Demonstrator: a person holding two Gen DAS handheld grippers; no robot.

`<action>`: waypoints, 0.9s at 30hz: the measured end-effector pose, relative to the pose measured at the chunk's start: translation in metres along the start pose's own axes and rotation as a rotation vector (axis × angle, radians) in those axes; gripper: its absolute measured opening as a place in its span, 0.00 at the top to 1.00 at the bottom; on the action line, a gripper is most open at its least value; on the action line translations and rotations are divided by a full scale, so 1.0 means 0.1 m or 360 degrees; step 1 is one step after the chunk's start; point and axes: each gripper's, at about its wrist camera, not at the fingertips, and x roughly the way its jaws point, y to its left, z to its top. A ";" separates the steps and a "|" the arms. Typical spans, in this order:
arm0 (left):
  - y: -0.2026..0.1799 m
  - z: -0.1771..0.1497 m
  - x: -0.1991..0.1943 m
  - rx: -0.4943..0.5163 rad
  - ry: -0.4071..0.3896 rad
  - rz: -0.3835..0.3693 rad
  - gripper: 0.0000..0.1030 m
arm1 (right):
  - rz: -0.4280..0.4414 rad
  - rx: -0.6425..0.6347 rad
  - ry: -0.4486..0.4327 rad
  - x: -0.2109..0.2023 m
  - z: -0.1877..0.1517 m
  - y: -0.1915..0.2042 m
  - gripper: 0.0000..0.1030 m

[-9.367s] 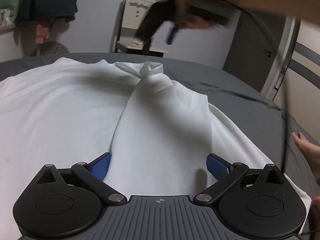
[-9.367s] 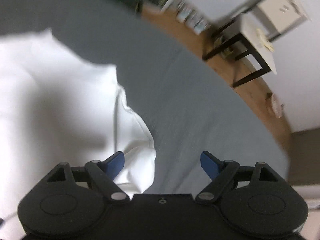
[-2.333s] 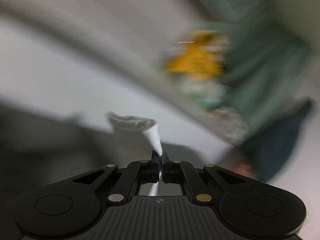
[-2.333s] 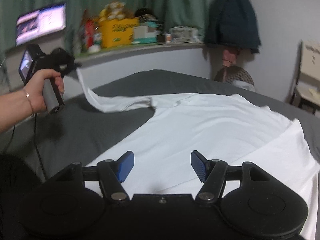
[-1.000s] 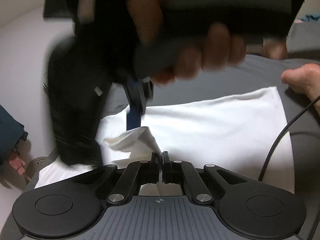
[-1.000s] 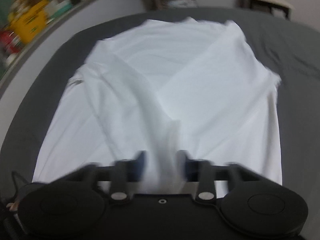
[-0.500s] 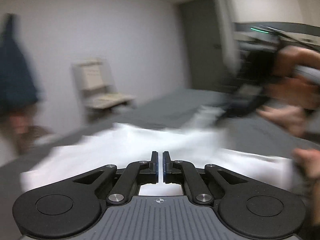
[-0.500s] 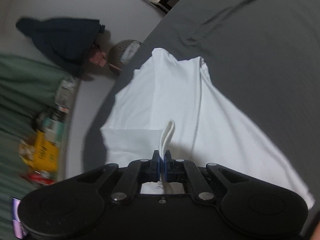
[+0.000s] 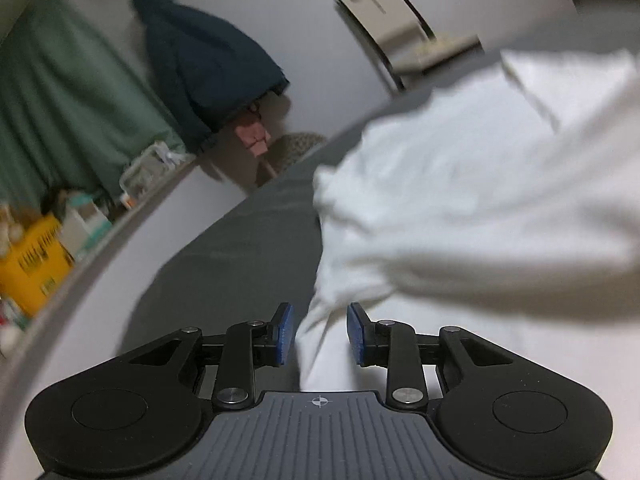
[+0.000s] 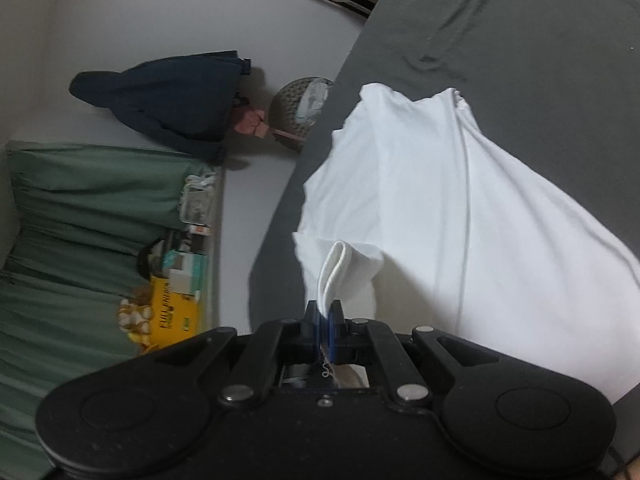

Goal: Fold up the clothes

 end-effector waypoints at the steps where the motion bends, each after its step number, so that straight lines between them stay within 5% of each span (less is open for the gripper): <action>1: -0.04 0.00 -0.05 0.0053 0.0010 0.0012 0.70 | 0.0016 -0.0002 0.0002 0.00 0.01 0.02 0.95; 11: -0.23 0.08 -0.05 0.0349 -0.0150 0.0236 0.70 | 0.0064 -0.0072 0.0056 0.01 -0.02 0.20 0.96; 16: 0.03 0.07 0.00 0.0079 -0.0026 0.0262 0.67 | -0.0213 -0.0079 0.0004 0.00 -0.01 -0.09 0.96; 19: 0.30 0.01 0.02 -0.0192 0.0057 0.0253 0.30 | -0.0484 -0.0177 0.0043 0.14 -0.03 -0.38 0.96; 23: 0.58 -0.05 0.04 -0.0536 0.0130 0.0144 0.27 | -0.0664 -0.0129 0.0118 0.27 -0.12 -0.73 0.96; 27: 0.60 -0.06 0.06 -0.0586 0.0139 0.0148 0.27 | -0.0759 -0.0159 0.0199 0.33 -0.24 -0.86 0.96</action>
